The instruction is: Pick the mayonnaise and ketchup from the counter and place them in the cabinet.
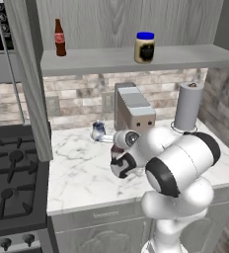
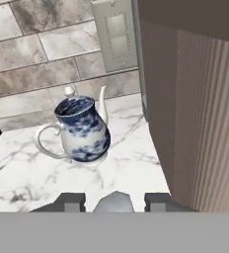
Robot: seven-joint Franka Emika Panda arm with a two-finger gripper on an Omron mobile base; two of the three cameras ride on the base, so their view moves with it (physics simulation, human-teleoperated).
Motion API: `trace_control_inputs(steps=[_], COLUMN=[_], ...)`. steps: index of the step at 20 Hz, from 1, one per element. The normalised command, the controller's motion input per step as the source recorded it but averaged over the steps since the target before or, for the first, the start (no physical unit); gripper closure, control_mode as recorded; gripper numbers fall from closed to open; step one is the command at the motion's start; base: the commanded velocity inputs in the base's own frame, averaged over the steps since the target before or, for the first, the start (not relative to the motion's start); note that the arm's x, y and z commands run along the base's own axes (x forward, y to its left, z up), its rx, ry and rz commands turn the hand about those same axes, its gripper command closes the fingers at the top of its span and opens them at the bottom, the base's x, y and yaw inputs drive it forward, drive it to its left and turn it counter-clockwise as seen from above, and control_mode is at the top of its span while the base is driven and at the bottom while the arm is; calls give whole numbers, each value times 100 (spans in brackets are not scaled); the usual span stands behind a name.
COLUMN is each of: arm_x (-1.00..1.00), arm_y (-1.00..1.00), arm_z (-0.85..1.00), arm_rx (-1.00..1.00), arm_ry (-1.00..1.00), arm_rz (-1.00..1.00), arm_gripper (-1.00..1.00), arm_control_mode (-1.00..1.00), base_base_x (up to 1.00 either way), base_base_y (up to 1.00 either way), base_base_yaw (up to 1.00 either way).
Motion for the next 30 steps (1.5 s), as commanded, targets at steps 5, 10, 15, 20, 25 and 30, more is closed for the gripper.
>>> trace_control_inputs(steps=[5, 10, 15, 20, 25, 30], arm_x=[9, 0, -22, -29, -24, -33], arm_y=[0, 0, 3, 6, 5, 8], arm_z=[-7, 9, 75, 98, 91, 77], arm_rx=[0, -1, -1, 0, 0, 0], arm_ry=[0, 0, -10, -14, -13, -7], arm_rz=[0, 0, 0, 0, 0, 0], arm_gripper=[100, 100, 100, 100, 100, 100], arm_control_mode=[-100, -100, -100, -100, -100, -100], base_base_x=[0, 0, 0, 0, 0, 0], base_base_y=[0, 0, 0, 0, 0, 0], base_base_yaw=[0, 0, 0, 0, 0, 0])
